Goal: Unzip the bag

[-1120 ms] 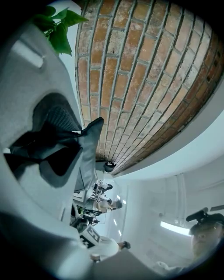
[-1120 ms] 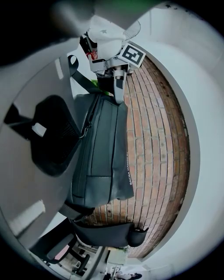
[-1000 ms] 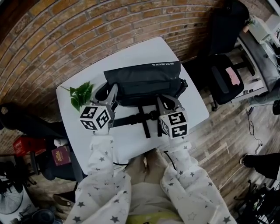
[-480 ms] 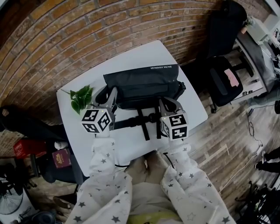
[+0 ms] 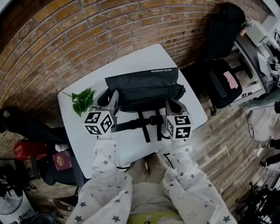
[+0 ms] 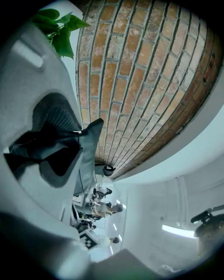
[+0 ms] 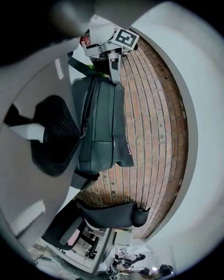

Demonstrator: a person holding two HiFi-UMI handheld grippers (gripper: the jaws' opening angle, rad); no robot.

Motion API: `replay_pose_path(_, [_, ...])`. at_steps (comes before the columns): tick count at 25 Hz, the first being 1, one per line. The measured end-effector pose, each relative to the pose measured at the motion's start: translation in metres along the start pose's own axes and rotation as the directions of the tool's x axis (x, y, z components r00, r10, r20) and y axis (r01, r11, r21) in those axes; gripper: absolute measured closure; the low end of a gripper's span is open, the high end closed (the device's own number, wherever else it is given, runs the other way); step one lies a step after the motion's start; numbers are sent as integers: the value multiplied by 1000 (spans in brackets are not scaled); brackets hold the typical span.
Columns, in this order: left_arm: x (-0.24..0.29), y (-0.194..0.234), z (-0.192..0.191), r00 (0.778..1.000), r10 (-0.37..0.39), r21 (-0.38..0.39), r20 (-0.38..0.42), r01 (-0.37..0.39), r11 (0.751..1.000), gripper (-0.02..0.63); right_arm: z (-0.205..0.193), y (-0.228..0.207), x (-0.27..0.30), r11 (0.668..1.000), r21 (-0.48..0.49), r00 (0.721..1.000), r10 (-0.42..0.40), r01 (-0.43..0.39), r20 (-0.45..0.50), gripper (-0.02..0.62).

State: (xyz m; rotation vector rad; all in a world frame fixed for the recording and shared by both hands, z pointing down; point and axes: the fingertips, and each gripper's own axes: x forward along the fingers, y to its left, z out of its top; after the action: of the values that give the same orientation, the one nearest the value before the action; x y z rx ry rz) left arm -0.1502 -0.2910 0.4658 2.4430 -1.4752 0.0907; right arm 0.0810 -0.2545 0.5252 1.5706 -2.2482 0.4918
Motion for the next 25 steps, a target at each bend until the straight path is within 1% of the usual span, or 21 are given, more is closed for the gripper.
replay_pose_path(13, [0,-3,-2,1000,9,-6,2,-9,1000,489,-5,-45,-12,991,74,993,-115,115,-2,577])
replay_pose_path(21, [0,-3,-1,1000,7,-7,5,-7,1000,489,-8,-67,-17,981,103,986,-164,163,-7,577])
replay_pose_path(25, [0,-4,-1,1000,8,-7,6,-8,1000,489,-7,-70,-17,980,104,985,-170,170,-5,577])
